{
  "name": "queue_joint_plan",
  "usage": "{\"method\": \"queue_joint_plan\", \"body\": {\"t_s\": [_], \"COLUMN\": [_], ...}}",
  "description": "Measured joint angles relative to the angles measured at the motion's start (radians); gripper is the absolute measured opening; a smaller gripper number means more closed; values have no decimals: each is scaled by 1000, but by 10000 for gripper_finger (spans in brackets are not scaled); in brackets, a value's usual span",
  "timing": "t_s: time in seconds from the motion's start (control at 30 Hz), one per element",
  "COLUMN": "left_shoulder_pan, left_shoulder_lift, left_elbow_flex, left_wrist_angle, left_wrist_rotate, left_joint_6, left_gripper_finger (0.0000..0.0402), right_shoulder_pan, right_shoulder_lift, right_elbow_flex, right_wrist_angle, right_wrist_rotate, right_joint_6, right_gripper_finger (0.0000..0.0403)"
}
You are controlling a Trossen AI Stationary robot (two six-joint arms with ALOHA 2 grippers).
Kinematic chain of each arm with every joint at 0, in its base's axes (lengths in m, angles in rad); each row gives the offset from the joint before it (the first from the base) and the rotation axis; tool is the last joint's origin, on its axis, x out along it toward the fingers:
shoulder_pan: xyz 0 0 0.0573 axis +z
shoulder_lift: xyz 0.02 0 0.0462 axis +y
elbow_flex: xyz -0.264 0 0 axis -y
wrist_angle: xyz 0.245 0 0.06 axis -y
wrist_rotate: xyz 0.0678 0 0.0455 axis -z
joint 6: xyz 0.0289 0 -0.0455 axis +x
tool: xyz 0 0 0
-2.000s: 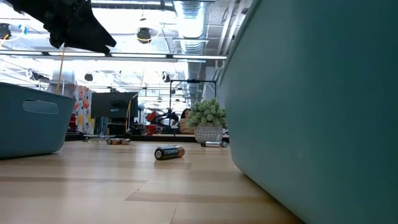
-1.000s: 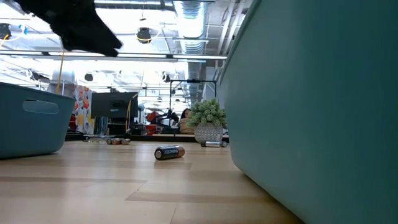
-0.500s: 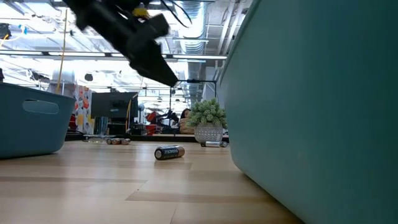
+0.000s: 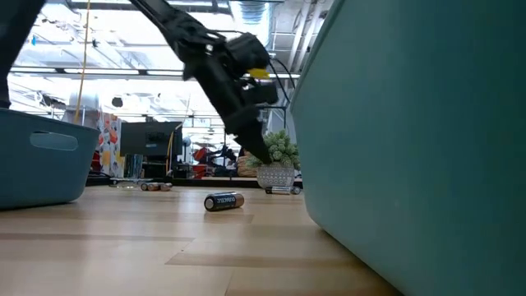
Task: Sort batteries
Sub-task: Put the silver battery into the green bin
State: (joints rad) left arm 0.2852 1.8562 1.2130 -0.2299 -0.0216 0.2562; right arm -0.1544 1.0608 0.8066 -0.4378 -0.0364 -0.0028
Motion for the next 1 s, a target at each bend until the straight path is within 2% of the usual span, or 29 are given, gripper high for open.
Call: {"method": "queue_joint_plan", "body": {"t_s": [0.1, 0.23, 0.4, 0.67, 0.87, 1.0], "left_shoulder_pan": [22, 50, 68, 71, 72, 59], "left_shoulder_lift": [55, 119, 198, 224, 244, 247], "left_elbow_flex": [68, 139, 204, 220, 219, 220], "left_wrist_angle": [-32, -70, -150, -166, -200, -198], "left_wrist_rotate": [12, 115, 162, 172, 172, 121], "left_joint_6": [24, 41, 63, 64, 65, 65], "left_gripper_finger": [201, 201, 201, 198, 148, 109], "right_shoulder_pan": [39, 80, 105, 102, 102, 102], "right_shoulder_lift": [-27, -54, -68, -60, -61, -61], "right_elbow_flex": [0, 0, 0, 0, 0, 0], "right_wrist_angle": [-11, -18, -21, -36, -33, -31], "right_wrist_rotate": [1, 9, 9, 11, 11, 11], "right_joint_6": [6, 10, 24, 29, 29, 29], "right_gripper_finger": [223, 223, 223, 223, 223, 223]}}
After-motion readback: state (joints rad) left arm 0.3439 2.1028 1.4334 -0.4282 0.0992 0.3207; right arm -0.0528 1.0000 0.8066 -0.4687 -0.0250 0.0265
